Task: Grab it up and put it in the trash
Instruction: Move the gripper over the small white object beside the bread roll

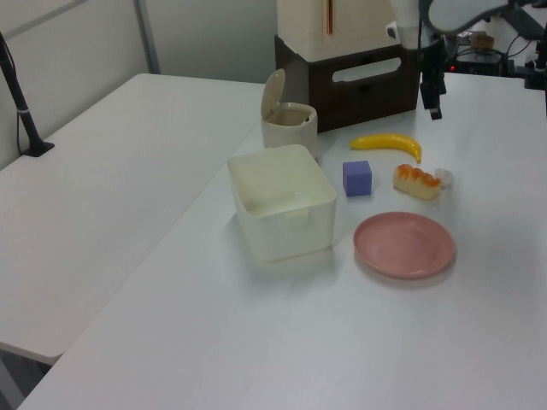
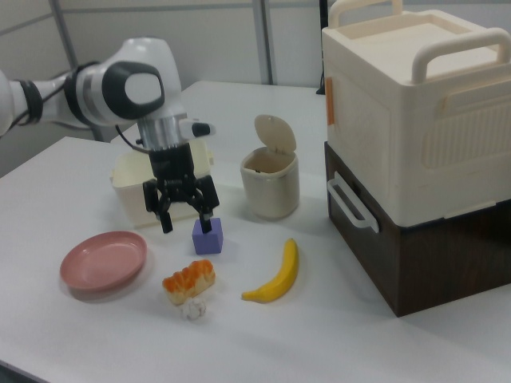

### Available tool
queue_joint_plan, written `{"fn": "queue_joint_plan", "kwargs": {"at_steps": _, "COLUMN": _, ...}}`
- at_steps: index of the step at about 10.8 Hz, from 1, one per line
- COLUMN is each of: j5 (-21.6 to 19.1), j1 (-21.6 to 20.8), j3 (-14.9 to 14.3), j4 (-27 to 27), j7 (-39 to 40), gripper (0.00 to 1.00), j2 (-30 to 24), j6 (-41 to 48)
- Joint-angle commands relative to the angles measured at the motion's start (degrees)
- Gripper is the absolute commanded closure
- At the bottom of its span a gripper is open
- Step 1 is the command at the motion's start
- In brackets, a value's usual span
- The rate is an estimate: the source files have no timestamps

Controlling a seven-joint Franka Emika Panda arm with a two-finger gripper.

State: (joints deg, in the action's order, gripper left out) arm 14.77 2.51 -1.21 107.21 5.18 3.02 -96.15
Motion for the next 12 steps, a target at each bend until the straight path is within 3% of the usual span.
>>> {"fn": "queue_joint_plan", "kwargs": {"at_steps": 1, "j5": 1.93, "j1": -0.58, "j3": -0.37, "j4": 6.68, "j7": 0.8, "gripper": 0.0, "j2": -1.79, "j6": -6.41}}
{"fn": "queue_joint_plan", "kwargs": {"at_steps": 5, "j5": 6.06, "j1": -0.06, "j3": -0.46, "j4": 13.62, "j7": 0.71, "gripper": 0.0, "j2": -1.79, "j6": -14.22}}
{"fn": "queue_joint_plan", "kwargs": {"at_steps": 12, "j5": 12.29, "j1": 0.57, "j3": -0.55, "j4": 19.16, "j7": 0.8, "gripper": 0.0, "j2": -1.26, "j6": -16.52}}
